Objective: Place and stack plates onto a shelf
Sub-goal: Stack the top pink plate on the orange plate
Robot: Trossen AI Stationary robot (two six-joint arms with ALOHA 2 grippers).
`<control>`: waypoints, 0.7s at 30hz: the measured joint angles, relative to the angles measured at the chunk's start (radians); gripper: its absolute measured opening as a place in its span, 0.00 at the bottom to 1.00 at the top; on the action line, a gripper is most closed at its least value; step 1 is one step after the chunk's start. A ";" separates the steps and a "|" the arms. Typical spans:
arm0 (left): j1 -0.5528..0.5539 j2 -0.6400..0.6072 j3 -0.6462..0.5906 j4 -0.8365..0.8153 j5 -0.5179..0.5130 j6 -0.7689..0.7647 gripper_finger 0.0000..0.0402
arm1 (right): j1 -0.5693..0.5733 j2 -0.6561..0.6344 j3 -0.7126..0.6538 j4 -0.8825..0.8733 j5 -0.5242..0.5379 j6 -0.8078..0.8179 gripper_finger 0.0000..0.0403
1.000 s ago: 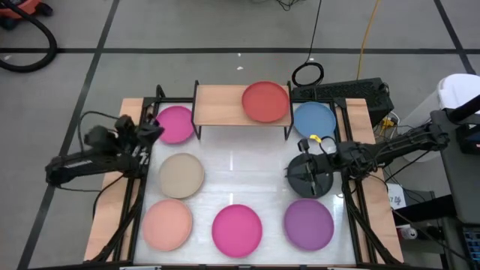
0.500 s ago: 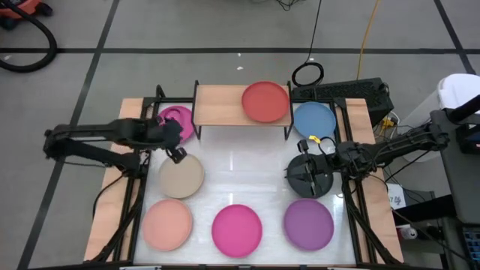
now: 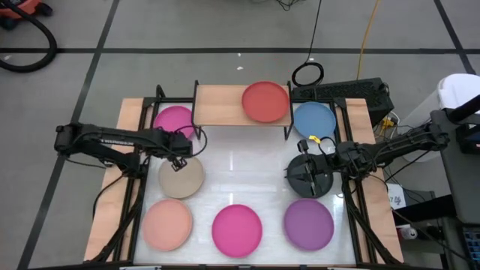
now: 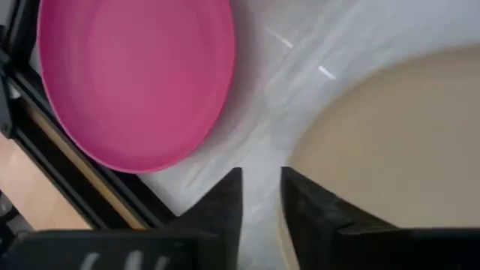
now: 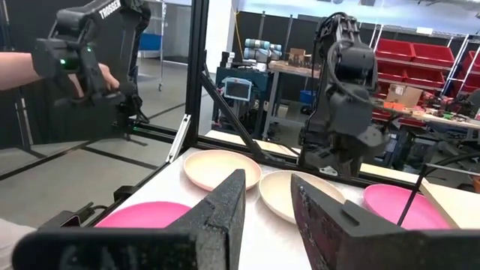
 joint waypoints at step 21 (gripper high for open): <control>0.184 0.055 -0.035 0.223 -0.014 0.070 0.41 | 0.000 0.000 0.000 -0.001 0.000 -0.002 0.23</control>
